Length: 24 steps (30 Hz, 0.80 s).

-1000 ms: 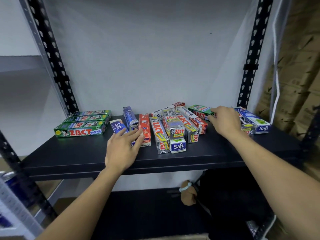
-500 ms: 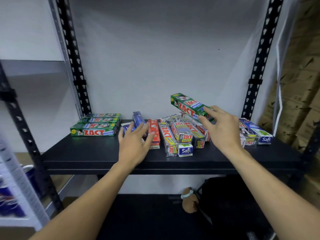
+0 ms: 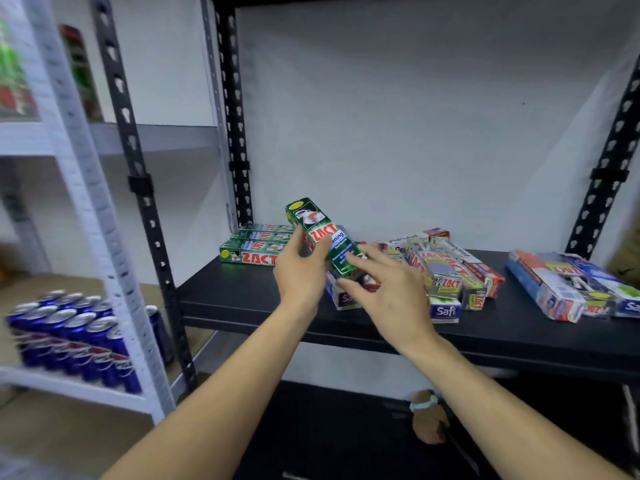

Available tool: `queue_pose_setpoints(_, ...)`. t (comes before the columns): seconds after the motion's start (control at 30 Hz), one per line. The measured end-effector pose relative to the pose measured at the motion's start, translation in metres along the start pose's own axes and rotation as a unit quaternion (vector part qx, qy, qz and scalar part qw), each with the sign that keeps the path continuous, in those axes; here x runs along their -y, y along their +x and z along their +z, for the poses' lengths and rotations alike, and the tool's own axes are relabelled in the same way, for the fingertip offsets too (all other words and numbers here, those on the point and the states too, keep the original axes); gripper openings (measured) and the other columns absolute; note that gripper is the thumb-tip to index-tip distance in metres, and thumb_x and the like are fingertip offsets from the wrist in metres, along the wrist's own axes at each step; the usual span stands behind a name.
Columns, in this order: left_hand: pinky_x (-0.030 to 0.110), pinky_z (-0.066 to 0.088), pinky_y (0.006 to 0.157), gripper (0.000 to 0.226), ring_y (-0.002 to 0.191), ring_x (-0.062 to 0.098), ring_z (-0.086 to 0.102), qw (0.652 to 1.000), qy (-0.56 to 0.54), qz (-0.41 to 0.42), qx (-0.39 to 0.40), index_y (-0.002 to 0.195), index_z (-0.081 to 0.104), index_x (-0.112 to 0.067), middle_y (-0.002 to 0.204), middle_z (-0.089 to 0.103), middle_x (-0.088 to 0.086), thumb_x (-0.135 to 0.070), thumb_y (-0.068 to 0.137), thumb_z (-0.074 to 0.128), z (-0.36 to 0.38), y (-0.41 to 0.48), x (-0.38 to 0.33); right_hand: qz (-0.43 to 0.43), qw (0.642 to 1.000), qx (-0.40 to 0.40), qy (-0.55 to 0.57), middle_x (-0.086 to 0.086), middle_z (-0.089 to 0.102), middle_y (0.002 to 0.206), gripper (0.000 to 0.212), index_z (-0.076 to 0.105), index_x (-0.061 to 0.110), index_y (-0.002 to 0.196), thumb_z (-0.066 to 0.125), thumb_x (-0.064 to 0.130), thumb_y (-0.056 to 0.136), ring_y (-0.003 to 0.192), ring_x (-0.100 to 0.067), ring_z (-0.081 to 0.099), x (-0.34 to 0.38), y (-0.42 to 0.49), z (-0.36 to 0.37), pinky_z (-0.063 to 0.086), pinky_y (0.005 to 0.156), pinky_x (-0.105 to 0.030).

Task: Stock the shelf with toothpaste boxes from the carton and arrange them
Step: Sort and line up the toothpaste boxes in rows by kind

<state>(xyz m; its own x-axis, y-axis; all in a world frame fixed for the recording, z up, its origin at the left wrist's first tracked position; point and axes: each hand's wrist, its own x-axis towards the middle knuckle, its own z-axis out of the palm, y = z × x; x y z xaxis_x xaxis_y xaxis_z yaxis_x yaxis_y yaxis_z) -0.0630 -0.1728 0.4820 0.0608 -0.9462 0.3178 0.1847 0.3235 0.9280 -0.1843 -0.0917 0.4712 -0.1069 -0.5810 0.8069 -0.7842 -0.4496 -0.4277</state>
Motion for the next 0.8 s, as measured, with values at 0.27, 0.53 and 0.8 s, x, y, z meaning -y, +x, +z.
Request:
queue_pose_setpoints(0.27,0.037,0.06,0.077,0.041,0.086,0.014,0.074,0.97,0.225,0.081,0.049,0.14,0.055,-0.032,0.101,0.076,-0.005,-0.024,0.099,0.057,-0.082,0.029,-0.017,0.091,0.989,0.108,0.051,0.013,0.071,0.11,0.041,0.067,0.025,0.121,0.071,0.042,0.084,0.095,0.004,0.064,0.001,0.033,0.027,0.051,0.092,-0.021)
queue_pose_setpoints(0.53,0.031,0.049,0.046,0.035,0.061,0.025,0.063,0.872,0.427,0.146,0.19,0.131,0.063,-0.039,0.093,0.073,-0.008,-0.023,0.101,0.056,-0.117,0.038,-0.03,0.145,0.972,0.178,0.049,0.003,0.055,0.138,0.056,0.041,0.033,0.146,0.061,0.039,0.093,0.122,-0.016,0.055,-0.003,0.077,0.041,0.043,0.103,-0.031)
queue_pose_setpoints(0.8,0.01,0.048,0.065,0.032,0.09,0.001,0.063,0.816,0.495,0.129,0.269,0.13,0.065,-0.03,0.115,0.069,-0.007,-0.02,0.1,0.057,-0.132,0.043,-0.018,0.098,0.936,0.322,-0.104,0.0,0.064,0.125,0.037,0.06,0.031,0.13,0.062,0.034,0.094,0.118,-0.021,0.057,-0.018,0.062,0.068,0.046,0.097,-0.031)
